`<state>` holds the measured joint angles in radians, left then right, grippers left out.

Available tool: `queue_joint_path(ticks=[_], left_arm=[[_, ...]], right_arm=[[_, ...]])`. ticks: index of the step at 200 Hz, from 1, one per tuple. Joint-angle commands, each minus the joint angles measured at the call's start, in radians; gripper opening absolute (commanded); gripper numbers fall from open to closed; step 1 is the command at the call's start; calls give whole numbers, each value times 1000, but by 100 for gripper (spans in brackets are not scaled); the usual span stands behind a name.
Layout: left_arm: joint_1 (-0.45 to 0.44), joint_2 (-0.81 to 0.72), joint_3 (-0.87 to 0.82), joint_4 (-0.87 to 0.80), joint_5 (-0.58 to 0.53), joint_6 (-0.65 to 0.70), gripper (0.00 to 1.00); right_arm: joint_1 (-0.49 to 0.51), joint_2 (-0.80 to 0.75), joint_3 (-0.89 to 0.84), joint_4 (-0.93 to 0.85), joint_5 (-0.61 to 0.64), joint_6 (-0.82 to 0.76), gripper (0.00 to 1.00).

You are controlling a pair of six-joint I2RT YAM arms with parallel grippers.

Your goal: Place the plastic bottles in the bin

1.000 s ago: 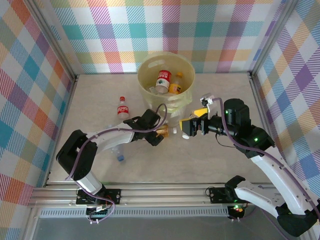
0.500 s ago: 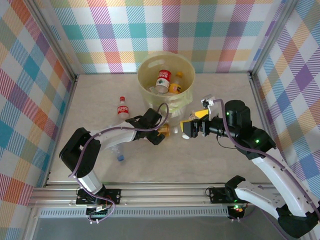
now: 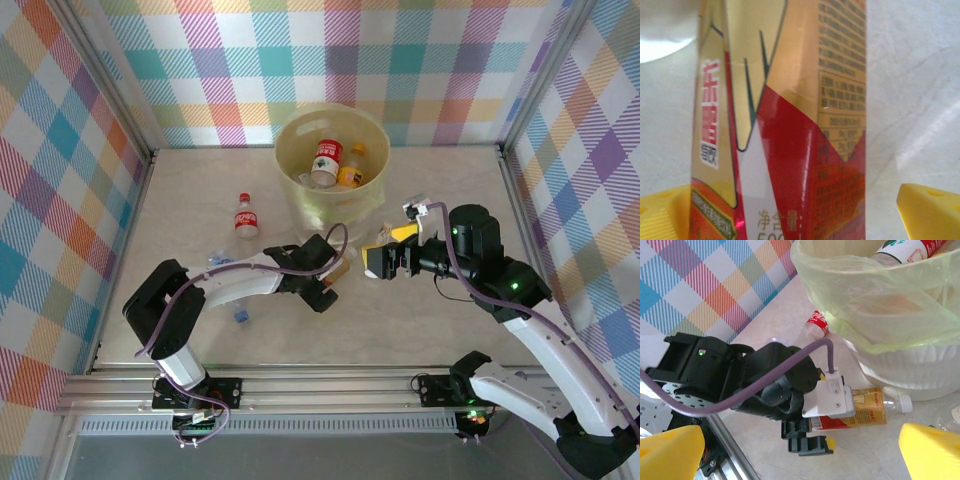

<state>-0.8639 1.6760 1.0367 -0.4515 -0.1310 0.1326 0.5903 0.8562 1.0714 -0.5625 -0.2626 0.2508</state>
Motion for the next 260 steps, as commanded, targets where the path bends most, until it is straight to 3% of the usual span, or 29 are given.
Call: queue_joint_path(ticks=[1,55,94,175,195,260], left_arm=[[-33,-32,-15,-45,-38,-66,100],[-44,13,18,-22,-81,-132,95],[-43,18,33,-10,-90,-158,100],[-46,22,36,-17,-83,-163,100],[-49,39,48,-39,-70,-165,95],[-50,93,80,-70,-120,-183,100]], right_arm=[[-1,-16,-13,6,-7,12,100],[-1,-18,-16,8,-10,19,100],[-1,-32,-22,-2,2,20,100],[-1,-23,-34,1,5,25,100],[-1,-19,-36,8,2,27,100],[-1,-13,-31,7,2,26,100]])
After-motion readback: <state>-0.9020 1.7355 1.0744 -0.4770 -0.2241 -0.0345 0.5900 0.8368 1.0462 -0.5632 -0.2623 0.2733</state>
